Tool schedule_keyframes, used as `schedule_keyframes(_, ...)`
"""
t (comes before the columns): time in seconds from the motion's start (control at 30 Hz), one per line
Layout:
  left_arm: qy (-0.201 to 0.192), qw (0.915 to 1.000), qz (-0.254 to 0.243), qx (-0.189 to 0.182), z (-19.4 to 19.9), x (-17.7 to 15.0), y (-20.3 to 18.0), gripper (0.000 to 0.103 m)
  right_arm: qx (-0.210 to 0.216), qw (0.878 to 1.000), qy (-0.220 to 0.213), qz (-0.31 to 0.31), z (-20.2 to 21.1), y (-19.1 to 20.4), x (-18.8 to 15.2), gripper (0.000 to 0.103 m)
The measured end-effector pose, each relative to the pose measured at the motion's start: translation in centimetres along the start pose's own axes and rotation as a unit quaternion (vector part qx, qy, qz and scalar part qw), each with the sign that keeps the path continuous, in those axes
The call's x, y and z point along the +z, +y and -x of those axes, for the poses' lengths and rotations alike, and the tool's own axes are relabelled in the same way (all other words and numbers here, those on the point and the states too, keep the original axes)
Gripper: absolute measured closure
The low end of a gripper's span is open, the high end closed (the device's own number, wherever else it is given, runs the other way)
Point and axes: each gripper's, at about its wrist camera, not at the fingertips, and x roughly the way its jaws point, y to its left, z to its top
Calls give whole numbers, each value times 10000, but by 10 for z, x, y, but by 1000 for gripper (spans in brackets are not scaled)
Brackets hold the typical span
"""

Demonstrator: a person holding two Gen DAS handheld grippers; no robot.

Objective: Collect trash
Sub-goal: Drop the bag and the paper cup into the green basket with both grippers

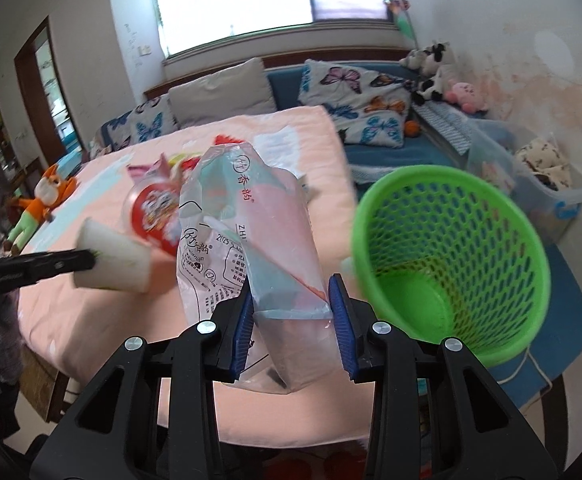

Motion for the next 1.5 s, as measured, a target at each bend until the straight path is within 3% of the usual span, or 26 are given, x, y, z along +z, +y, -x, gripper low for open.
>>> schedule_keyframes(0.27, -260, 9991, -268, -197, 27, 12, -32, 100, -568, 9977, -94, -362, -3, -62, 14, 66)
schedule_keyframes(0.43, -341, 9977, -461, -355, 22, 32, -57, 100, -880, 9943, 3, -600, -15, -106, 18, 65)
schedule_keyframes(0.6, -264, 9966, -616, -472, -7, 56, -85, 100, -1060, 9914, 176, -745, -29, -136, 13, 61)
schedule_keyframes(0.67, -215, 9962, -675, -502, -21, 65, -96, 100, -1099, 9904, 224, -803, -34, -143, 11, 51)
schedule_keyframes(0.8, -78, 9954, -751, -590, -48, 80, -117, 100, -1108, 9894, 271, -902, -40, -160, 7, 45)
schedule_keyframes(1.13, 307, 9918, -980, -764, -120, 101, -168, 100, -1162, 9873, 102, -1075, -18, -179, -5, 28)
schedule_keyframes(1.5, 931, 9867, -1103, -747, -194, 97, -203, 97, -1106, 9853, -43, -1299, 1, -188, -15, 24)
